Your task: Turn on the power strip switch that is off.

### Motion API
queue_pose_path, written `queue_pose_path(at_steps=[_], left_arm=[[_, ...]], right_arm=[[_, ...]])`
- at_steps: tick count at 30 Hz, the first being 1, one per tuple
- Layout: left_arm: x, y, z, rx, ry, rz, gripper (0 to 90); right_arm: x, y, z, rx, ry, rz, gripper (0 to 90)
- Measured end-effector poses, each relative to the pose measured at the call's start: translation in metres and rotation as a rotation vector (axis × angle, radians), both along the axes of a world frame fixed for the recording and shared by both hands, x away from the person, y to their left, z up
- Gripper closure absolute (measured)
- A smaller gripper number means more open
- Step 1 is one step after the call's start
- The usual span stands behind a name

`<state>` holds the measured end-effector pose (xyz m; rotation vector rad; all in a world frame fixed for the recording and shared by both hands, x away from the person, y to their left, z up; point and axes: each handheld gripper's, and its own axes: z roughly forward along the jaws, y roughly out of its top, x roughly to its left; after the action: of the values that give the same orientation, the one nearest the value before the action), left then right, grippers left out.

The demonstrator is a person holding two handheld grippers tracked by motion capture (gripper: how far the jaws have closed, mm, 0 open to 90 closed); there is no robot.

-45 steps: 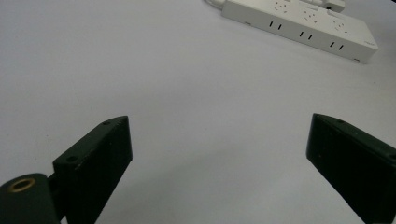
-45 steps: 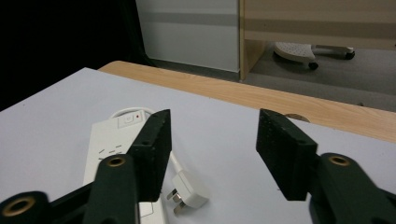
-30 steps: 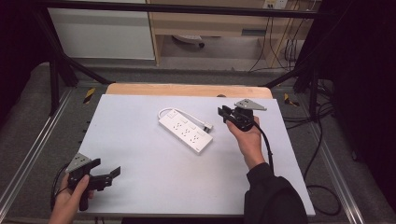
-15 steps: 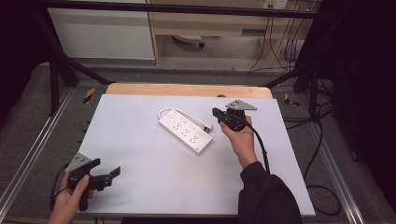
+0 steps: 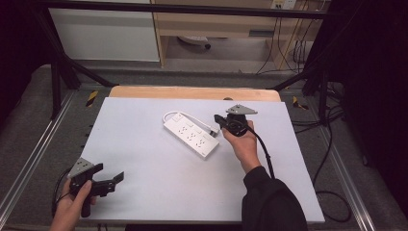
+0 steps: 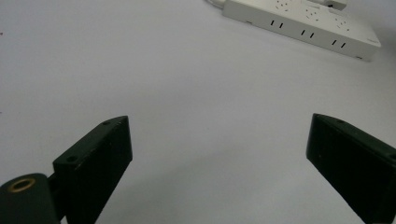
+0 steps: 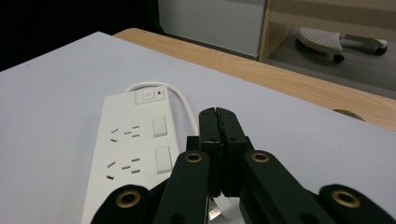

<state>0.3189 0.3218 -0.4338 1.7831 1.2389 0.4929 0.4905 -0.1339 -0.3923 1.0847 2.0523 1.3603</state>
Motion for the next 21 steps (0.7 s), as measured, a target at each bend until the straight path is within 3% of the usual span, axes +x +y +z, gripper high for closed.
queue_pose_path(at_steps=[21], left_arm=[[0.0, 0.0, 0.0, 0.004, -0.001, 0.002, 6.9]], right_arm=[[0.003, 0.014, -0.013, -0.029, 0.047, 0.031, 90.0]])
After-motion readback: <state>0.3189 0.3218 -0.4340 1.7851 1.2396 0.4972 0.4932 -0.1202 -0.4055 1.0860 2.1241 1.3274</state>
